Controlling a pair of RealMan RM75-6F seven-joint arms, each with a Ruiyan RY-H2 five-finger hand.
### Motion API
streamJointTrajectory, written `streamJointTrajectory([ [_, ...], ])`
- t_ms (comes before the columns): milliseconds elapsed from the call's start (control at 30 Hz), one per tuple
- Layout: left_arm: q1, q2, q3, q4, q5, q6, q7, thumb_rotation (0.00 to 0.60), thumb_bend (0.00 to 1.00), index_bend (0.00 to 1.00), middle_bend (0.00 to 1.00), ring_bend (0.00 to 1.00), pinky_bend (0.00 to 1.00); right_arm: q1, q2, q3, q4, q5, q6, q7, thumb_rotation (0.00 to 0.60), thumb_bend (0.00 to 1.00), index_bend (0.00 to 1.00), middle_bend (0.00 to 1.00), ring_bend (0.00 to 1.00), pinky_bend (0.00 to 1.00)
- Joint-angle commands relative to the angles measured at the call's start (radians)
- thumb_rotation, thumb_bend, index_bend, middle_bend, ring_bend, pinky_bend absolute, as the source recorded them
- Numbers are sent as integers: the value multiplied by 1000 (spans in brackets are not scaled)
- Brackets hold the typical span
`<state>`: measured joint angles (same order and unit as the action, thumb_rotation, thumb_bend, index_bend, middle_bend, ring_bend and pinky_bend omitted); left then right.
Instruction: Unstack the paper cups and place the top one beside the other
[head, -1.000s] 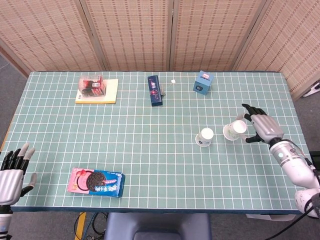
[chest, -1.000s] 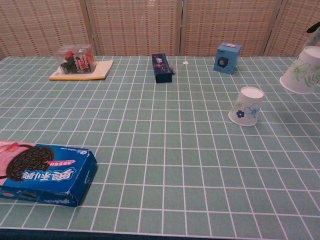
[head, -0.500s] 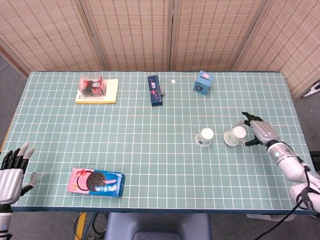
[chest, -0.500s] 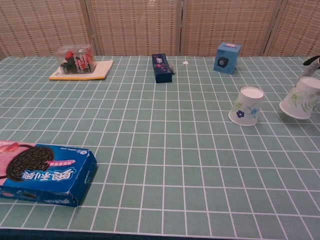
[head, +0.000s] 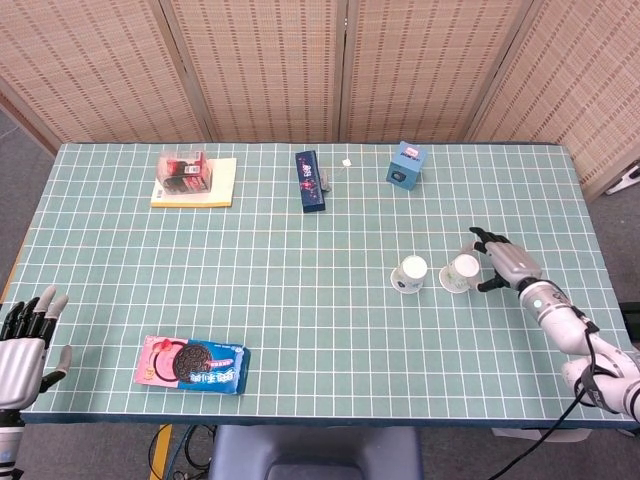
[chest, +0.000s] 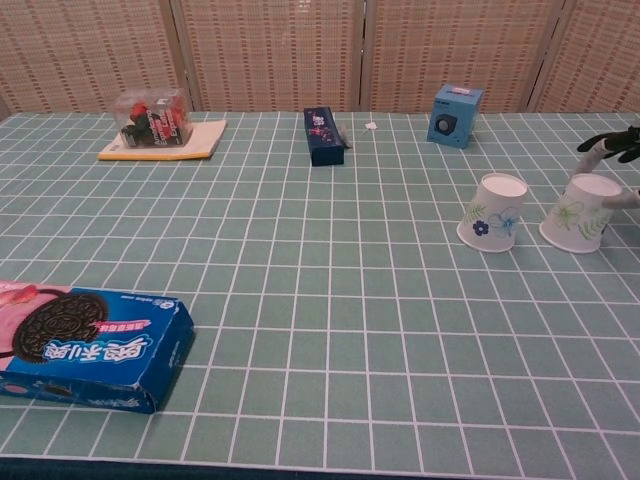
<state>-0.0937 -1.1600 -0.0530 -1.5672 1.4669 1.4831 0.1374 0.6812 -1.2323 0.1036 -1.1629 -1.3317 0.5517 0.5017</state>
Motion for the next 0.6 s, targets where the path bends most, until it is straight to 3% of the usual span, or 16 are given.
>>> streamJointTrajectory([
  [33,0,0,1,0,1,1,1,600,495,0,0,0,0,4,-5,-2,9,-3,-8,6,600,345,315,0,0,0],
  [100,0,0,1,-1,2,1,0,600,495,0,0,0,0,9,-3,-4,9,-8,-22,21,600,324,261,0,0,0],
  [267,0,1,2,-2,5,3,-3,600,495,0,0,0,0,19,32,-8,-27,-30,-35,43,600,282,22,0,0,0],
  [600,4,5,5,-4,17,14,-10,600,495,0,0,0,0,4,185,10,-238,-15,28,-26,600,251,0,0,0,0],
])
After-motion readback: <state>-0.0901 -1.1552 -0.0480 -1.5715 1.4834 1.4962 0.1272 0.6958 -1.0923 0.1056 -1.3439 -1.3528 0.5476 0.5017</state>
